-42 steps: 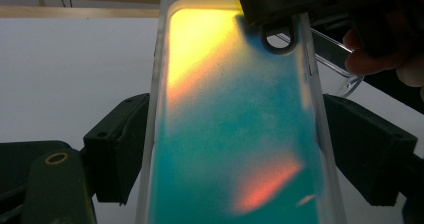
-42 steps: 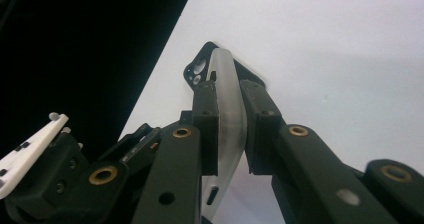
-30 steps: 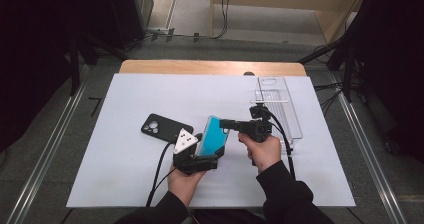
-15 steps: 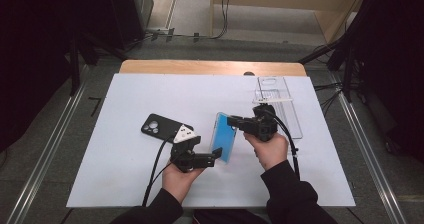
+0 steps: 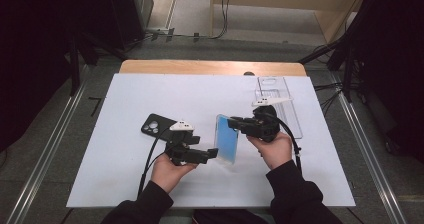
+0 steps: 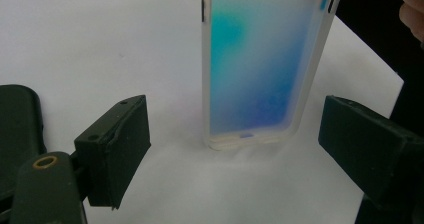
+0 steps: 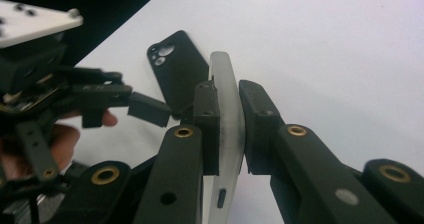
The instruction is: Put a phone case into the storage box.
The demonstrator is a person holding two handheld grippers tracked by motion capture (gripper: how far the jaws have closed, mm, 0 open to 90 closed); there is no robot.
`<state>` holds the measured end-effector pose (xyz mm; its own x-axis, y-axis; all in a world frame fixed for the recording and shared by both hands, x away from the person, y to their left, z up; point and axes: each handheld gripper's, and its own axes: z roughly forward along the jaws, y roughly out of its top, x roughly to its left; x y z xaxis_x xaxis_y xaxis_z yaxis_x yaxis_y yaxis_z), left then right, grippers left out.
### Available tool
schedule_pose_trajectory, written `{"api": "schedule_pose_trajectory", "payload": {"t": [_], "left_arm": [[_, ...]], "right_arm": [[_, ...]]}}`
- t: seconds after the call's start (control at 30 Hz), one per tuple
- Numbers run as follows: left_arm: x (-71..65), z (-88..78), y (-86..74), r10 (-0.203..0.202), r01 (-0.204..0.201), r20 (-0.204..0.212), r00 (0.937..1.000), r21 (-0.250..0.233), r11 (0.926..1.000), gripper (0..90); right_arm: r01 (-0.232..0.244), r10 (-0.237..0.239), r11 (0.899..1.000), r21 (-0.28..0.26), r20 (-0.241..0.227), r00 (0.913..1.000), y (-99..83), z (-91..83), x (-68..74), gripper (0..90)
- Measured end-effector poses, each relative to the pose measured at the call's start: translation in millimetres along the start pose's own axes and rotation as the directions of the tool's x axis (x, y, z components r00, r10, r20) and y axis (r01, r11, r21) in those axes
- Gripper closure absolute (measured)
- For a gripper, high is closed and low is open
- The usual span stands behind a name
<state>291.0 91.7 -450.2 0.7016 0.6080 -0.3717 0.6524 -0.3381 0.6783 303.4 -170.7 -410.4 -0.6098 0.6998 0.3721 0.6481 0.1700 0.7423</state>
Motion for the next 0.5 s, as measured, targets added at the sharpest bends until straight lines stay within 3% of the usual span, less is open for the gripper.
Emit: {"api": "schedule_pose_trajectory", "payload": {"t": [0.1, 0.13, 0.2, 0.4, 0.47, 0.5], "left_arm": [[1.5, -2.2, 2.5, 0.023, -0.023, 0.001, 0.9997, 0.011, 0.9997, 13.0], [2.0, -4.4, 5.4, 0.052, -0.052, 0.003, 0.9986, 0.026, 0.9983, 13.0], [3.4, -6.2, 8.0, 0.073, -0.073, 0.008, 0.9973, 0.040, 0.9965, 13.0], [8.3, -9.5, 15.9, 0.098, -0.101, 0.054, 0.9937, 0.049, 0.9937, 13.1], [12.4, -13.1, 21.0, 0.103, -0.109, 0.097, 0.9899, 0.053, 0.9927, 13.3], [12.4, -13.1, 21.0, 0.103, -0.109, 0.097, 0.9899, 0.053, 0.9927, 13.3]], "right_arm": [[0.036, -0.036, 0.999, -0.001, -0.028, 0.9990, 0.8, -2.8, 1.4, 77.3], [0.050, -0.050, 0.999, -0.001, -0.035, 0.9981, 1.2, -4.0, 1.7, 77.3], [0.062, -0.061, 0.998, 0.009, -0.052, 0.9968, 2.2, -5.8, 1.2, 77.3], [0.104, -0.103, 0.995, 0.007, -0.097, 0.9900, 4.3, -10.0, -0.1, 77.3], [0.131, -0.130, 0.991, 0.005, -0.115, 0.9848, 5.0, -11.8, -1.3, 77.3], [0.131, -0.130, 0.991, 0.005, -0.115, 0.9848, 5.0, -11.8, -1.3, 77.3]]}}
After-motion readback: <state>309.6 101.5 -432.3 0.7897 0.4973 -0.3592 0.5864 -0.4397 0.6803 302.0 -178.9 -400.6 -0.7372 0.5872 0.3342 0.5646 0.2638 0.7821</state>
